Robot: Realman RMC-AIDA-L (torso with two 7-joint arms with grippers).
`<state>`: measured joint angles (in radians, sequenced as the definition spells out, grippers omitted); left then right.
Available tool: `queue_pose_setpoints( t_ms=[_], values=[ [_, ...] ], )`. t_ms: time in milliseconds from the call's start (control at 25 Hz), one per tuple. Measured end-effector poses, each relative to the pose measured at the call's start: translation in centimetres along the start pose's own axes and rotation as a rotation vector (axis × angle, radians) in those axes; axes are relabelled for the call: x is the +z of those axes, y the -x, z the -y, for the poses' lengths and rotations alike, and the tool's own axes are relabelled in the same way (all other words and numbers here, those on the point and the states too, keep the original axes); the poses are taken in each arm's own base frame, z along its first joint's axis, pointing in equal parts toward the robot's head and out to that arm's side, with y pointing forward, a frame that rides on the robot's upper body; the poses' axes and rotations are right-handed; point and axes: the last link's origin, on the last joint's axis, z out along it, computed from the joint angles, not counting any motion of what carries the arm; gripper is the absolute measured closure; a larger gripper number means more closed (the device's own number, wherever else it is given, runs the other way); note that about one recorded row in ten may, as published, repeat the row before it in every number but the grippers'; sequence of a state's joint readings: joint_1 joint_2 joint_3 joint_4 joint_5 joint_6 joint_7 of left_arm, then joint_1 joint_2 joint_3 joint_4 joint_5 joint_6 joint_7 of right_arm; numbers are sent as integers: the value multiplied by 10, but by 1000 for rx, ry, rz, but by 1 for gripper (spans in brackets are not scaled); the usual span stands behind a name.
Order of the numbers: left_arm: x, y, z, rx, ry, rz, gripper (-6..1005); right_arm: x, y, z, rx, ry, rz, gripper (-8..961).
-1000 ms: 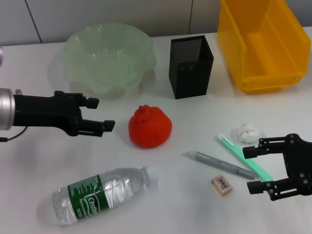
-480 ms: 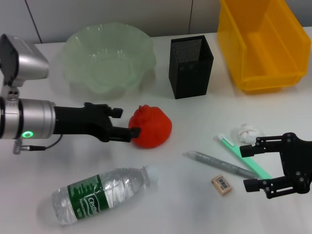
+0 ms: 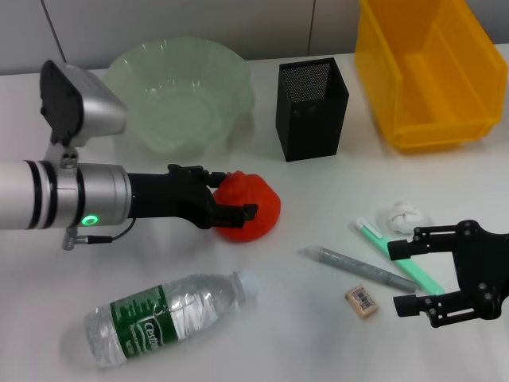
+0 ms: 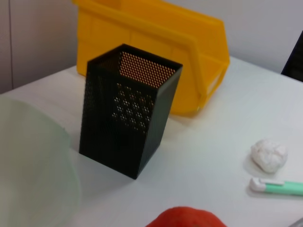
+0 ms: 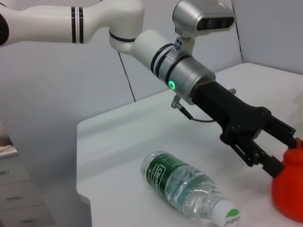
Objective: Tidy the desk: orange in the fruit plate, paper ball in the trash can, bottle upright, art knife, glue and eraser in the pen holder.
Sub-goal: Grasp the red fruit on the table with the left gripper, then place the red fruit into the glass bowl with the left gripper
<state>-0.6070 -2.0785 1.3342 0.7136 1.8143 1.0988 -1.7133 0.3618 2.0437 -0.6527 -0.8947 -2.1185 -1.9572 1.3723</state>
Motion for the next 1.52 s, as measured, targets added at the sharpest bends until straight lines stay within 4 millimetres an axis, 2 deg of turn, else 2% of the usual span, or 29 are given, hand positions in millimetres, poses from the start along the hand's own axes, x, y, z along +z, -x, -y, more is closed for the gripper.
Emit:
queue_pose_setpoints(
  t_ms=[120,360,760,1000,1160,1360,1440,1480,1520],
  values=[
    [12,3,-6,25,-11,21,164,-1,-1,0,3,-4,0,178],
    [15,0,-9,9,0,-12,164,1,-3,1,10,-12,4,178],
    [18,4,-8,15,-17,-5,370,4,-2,3,10,-15,13,179],
    [23,5,-11,33,-24,6,604,5,-3,4,12,-21,15,179],
    [21,1,-12,42,-14,-12,718,4,-3,4,13,-24,19,179],
    [2,-8,-15,49,22,-73,805,3,-2,3,13,-23,26,180],
    [-14,-13,-13,40,27,-119,834,3,-2,3,12,-24,26,180],
    [-31,-17,-8,24,29,-166,840,3,-1,4,11,-24,27,180],
    [-31,-17,-8,24,29,-166,845,3,-1,4,11,-24,27,180]
  ],
)
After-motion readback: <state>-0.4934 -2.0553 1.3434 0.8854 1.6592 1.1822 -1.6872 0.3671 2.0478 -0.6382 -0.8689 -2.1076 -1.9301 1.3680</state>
